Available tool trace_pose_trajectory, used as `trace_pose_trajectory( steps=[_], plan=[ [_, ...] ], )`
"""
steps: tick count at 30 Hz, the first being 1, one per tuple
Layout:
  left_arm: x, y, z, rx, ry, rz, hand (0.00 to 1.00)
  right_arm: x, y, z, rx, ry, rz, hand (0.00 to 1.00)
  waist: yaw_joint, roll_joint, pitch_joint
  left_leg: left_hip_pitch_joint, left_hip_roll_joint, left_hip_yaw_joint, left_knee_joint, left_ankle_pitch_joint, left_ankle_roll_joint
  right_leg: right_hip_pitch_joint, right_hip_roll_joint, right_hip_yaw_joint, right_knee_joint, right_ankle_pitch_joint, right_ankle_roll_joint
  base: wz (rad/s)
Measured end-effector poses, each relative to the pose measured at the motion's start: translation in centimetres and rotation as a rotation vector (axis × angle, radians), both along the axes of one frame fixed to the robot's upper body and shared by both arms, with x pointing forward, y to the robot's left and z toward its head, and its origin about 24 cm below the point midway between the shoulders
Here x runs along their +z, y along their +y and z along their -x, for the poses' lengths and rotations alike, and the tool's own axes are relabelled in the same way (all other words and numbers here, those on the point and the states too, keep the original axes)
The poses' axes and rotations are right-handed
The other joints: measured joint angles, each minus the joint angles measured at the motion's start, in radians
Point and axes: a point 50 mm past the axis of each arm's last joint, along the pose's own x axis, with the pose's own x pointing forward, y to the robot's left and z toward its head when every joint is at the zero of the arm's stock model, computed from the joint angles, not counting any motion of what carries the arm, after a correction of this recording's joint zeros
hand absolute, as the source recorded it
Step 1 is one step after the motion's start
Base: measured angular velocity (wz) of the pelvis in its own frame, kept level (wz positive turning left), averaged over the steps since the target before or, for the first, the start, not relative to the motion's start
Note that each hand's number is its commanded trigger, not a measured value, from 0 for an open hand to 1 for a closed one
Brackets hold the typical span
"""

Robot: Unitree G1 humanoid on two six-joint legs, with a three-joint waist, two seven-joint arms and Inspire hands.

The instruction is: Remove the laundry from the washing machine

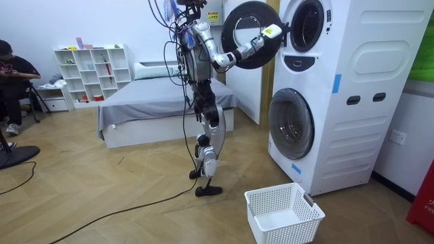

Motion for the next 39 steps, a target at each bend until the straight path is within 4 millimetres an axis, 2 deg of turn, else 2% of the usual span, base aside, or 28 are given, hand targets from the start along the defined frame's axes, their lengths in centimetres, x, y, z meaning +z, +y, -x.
trace_pose_trajectory(
  steps=[6, 8, 13, 20, 21, 22, 23, 24, 25, 26, 27, 28, 29, 30, 31, 32, 33, 34, 35, 36, 37, 38, 39],
  plan=[
    [-0.1, -0.3, 0.0, -0.002, -0.005, 0.007, 0.00, 2.1, -0.1, -0.1, -0.015, -0.085, 0.025, 0.00, 0.001, 0.004, -0.0008, -0.018, 0.004, 0.000, -0.001, 0.003, -0.005, -0.018, 0.002, -0.003, -0.004, 0.000, -0.006, 0.00],
    [0.0, 0.0, -0.1, 0.019, -0.012, 0.006, 0.00, 3.0, 0.1, 0.3, -0.022, -0.124, 0.049, 0.00, 0.001, 0.001, -0.0083, -0.033, 0.004, -0.003, -0.002, 0.004, -0.005, -0.028, 0.002, -0.003, -0.004, 0.000, -0.006, 0.00],
    [0.1, 0.3, -0.3, 0.021, -0.019, 0.000, 0.00, 3.2, 0.2, 0.4, -0.020, -0.131, 0.052, 0.00, 0.005, -0.005, -0.0102, -0.028, 0.004, -0.029, -0.008, 0.004, -0.005, -0.020, 0.002, -0.039, -0.001, 0.000, -0.006, 0.09],
    [0.2, 0.5, -0.7, 0.016, -0.031, -0.010, 0.00, 2.5, 0.1, 0.1, -0.027, -0.100, 0.052, 0.00, 0.056, -0.018, 0.0002, -0.031, 0.008, -0.027, 0.018, 0.003, -0.006, -0.015, 0.003, -0.040, 0.000, 0.000, -0.006, -0.02],
    [0.2, 0.7, -0.6, 0.025, -0.031, -0.013, 0.00, 2.4, 0.1, 0.0, -0.028, -0.094, 0.055, 0.00, 0.076, -0.017, 0.0099, -0.040, 0.010, -0.026, 0.052, 0.002, -0.007, -0.015, 0.003, -0.042, 0.001, 0.000, -0.007, -0.19],
    [0.2, 0.8, -0.4, 0.024, -0.024, -0.019, 0.00, 1.9, 0.0, -0.3, -0.028, -0.077, 0.065, 0.00, 0.089, -0.019, 0.0102, -0.067, 0.022, -0.025, 0.118, -0.009, -0.017, -0.016, 0.003, -0.040, 0.009, -0.003, -0.011, -0.27],
    [0.2, 0.8, 0.0, 0.029, -0.014, -0.023, 0.00, 1.2, 0.1, -0.7, -0.029, -0.044, 0.072, 0.00, 0.101, -0.017, 0.0128, -0.109, 0.033, -0.027, 0.228, -0.023, -0.023, -0.018, 0.004, -0.041, 0.029, -0.012, -0.022, -0.22],
    [0.2, 0.8, 0.1, 0.030, -0.009, -0.024, 0.00, 0.8, 0.1, -0.8, -0.031, -0.028, 0.079, 0.00, 0.107, -0.014, 0.0146, -0.139, 0.042, -0.028, 0.295, -0.026, -0.024, -0.019, 0.005, -0.049, 0.042, -0.019, -0.026, -0.17],
    [0.2, 0.9, 0.5, 0.032, 0.005, -0.027, 0.00, 0.2, 0.1, -1.0, -0.038, 0.001, 0.101, 0.00, 0.120, -0.012, 0.0165, -0.199, 0.058, -0.029, 0.427, -0.026, -0.024, -0.027, 0.008, -0.059, 0.070, -0.042, -0.036, -0.20],
    [0.2, 0.7, 0.8, 0.036, 0.013, -0.022, 0.00, -0.2, -0.2, -1.1, -0.046, 0.017, 0.102, 0.00, 0.135, 0.006, 0.0162, -0.263, 0.078, -0.038, 0.559, -0.024, -0.022, -0.036, 0.025, -0.057, 0.099, -0.069, -0.048, -0.22],
    [0.2, 0.8, 0.9, 0.035, 0.015, -0.018, 0.00, -0.3, -0.2, -1.3, -0.048, 0.025, 0.100, 0.00, 0.136, 0.010, 0.0172, -0.292, 0.088, -0.047, 0.614, -0.015, -0.019, -0.039, 0.032, -0.055, 0.118, -0.082, -0.056, -0.11],
    [0.3, 1.0, 1.6, 0.037, 0.033, -0.021, 0.00, -0.8, -0.4, -1.4, -0.056, 0.050, 0.095, 0.00, 0.137, 0.017, 0.0138, -0.332, 0.091, -0.067, 0.679, 0.009, -0.014, -0.039, 0.039, -0.054, 0.141, -0.100, -0.064, 0.11],
    [0.4, 1.1, 2.0, 0.038, 0.043, -0.025, 0.00, -1.1, -0.6, -1.5, -0.064, 0.063, 0.095, 0.00, 0.137, 0.011, 0.0095, -0.345, 0.087, -0.071, 0.690, 0.012, -0.012, -0.039, 0.038, -0.053, 0.147, -0.107, -0.066, 0.42],
    [0.4, 1.2, 2.1, 0.029, 0.051, -0.027, 0.00, -1.3, -1.2, -1.6, -0.091, 0.073, 0.096, 0.00, 0.127, 0.007, 0.0102, -0.378, 0.065, -0.075, 0.669, 0.003, -0.008, -0.043, 0.035, -0.052, 0.164, -0.121, -0.069, 0.50],
    [0.4, 1.2, 1.9, 0.024, 0.047, -0.023, 0.00, -1.5, -1.8, -1.8, -0.115, 0.080, 0.088, 0.00, 0.131, 0.005, 0.0100, -0.417, 0.034, -0.065, 0.617, 0.000, -0.005, -0.052, 0.030, -0.044, 0.183, -0.137, -0.070, 0.39],
    [0.4, 1.2, 1.9, 0.024, 0.046, -0.021, 0.00, -1.6, -1.9, -1.8, -0.122, 0.087, 0.082, 0.00, 0.136, 0.006, 0.0106, -0.432, 0.018, -0.060, 0.578, 0.000, -0.005, -0.052, 0.027, -0.042, 0.189, -0.143, -0.071, 0.06],
    [0.4, 1.2, 2.1, 0.027, 0.048, -0.017, 0.00, -1.7, -2.0, -1.9, -0.122, 0.097, 0.070, 0.00, 0.149, 0.010, 0.0098, -0.454, -0.011, -0.055, 0.472, 0.005, -0.005, -0.047, 0.025, -0.040, 0.191, -0.152, -0.067, -0.13],
    [0.5, 1.4, 2.3, 0.028, 0.054, -0.020, 0.00, -2.0, -2.1, -2.0, -0.126, 0.108, 0.066, 0.00, 0.157, 0.012, 0.0081, -0.468, -0.033, -0.053, 0.340, 0.021, 0.000, -0.041, 0.022, -0.043, 0.192, -0.167, -0.069, -0.28],
    [0.7, 1.9, 2.5, 0.035, 0.055, -0.030, 0.00, -2.2, -2.0, -2.0, -0.127, 0.120, 0.067, 0.00, 0.170, 0.007, 0.0067, -0.470, -0.046, -0.051, 0.265, 0.111, 0.030, -0.033, 0.013, -0.035, 0.197, -0.182, -0.068, -0.29],
    [0.7, 2.0, 2.6, 0.045, 0.055, -0.035, 0.00, -2.4, -2.0, -2.0, -0.123, 0.126, 0.068, 0.00, 0.169, -0.001, 0.0030, -0.464, -0.052, -0.050, 0.248, 0.138, 0.034, -0.031, 0.010, -0.029, 0.196, -0.188, -0.062, -0.20],
    [0.8, 2.2, 2.6, 0.056, 0.050, -0.038, 0.00, -2.2, -1.9, -2.0, -0.121, 0.123, 0.068, 0.00, 0.155, -0.015, -0.0050, -0.455, -0.068, -0.043, 0.230, 0.164, 0.060, -0.032, -0.001, -0.024, 0.193, -0.197, -0.044, -0.12],
    [0.8, 2.1, 2.5, 0.061, 0.036, -0.034, 0.00, -2.0, -1.9, -2.0, -0.123, 0.115, 0.073, 0.00, 0.145, -0.027, -0.0103, -0.443, -0.077, -0.019, 0.226, 0.166, 0.078, -0.025, -0.017, -0.011, 0.188, -0.205, -0.033, -0.11],
    [0.7, 2.0, 2.4, 0.062, 0.030, -0.031, 0.00, -1.9, -1.9, -2.0, -0.123, 0.111, 0.073, 0.00, 0.140, -0.032, -0.0094, -0.432, -0.085, -0.010, 0.224, 0.160, 0.085, -0.014, -0.028, -0.007, 0.182, -0.207, -0.028, -0.18]
  ],
)
